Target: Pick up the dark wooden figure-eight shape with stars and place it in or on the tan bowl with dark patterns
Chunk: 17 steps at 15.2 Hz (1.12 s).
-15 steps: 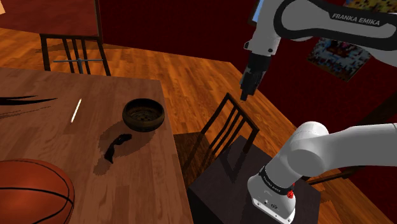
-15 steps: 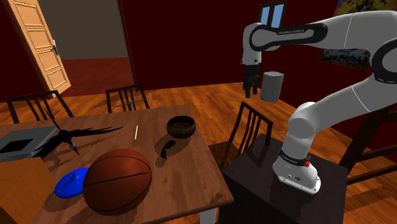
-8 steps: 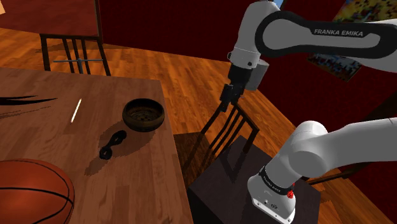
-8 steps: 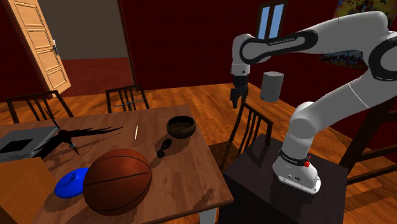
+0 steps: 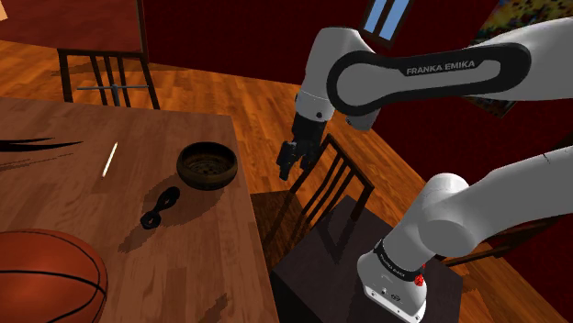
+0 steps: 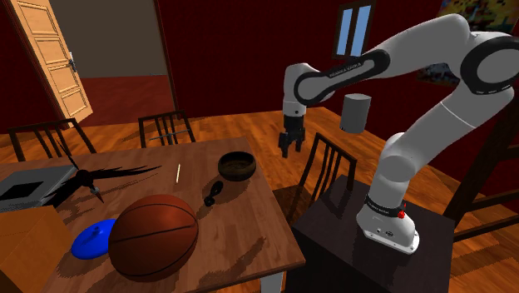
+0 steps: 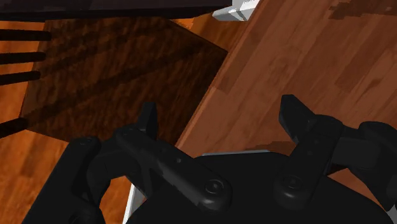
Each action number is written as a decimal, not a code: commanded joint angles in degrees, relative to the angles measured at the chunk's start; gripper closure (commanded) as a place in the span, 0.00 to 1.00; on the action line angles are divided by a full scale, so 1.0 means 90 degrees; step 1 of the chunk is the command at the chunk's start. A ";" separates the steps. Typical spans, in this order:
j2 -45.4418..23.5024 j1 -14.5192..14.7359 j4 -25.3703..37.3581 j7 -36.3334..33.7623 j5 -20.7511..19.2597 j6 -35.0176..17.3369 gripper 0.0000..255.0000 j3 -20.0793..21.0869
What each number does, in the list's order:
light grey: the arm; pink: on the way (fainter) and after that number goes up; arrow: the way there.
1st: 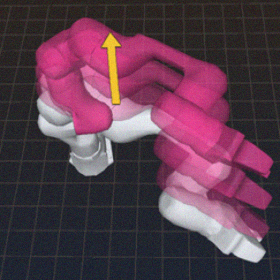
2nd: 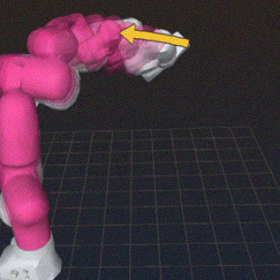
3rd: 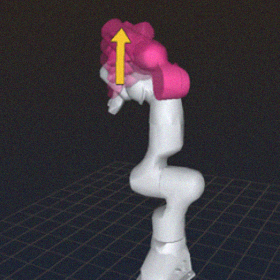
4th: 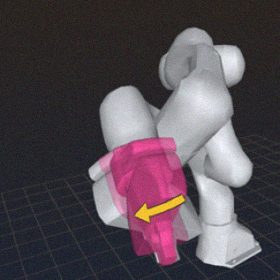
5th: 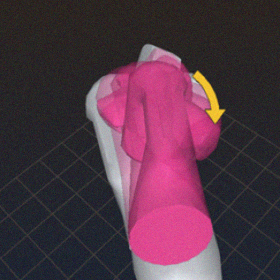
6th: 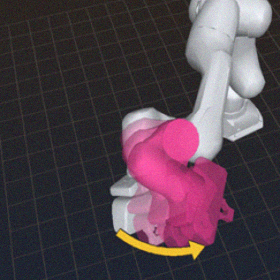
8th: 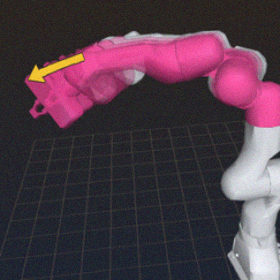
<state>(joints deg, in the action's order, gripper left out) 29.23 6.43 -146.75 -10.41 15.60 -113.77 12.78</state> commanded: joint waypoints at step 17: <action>-0.4101 0.0454 0.1916 -0.2717 -0.1159 -0.3183 0.00 0.1410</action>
<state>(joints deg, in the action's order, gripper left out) -5.57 10.01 -130.75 -32.96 6.78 -141.15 25.33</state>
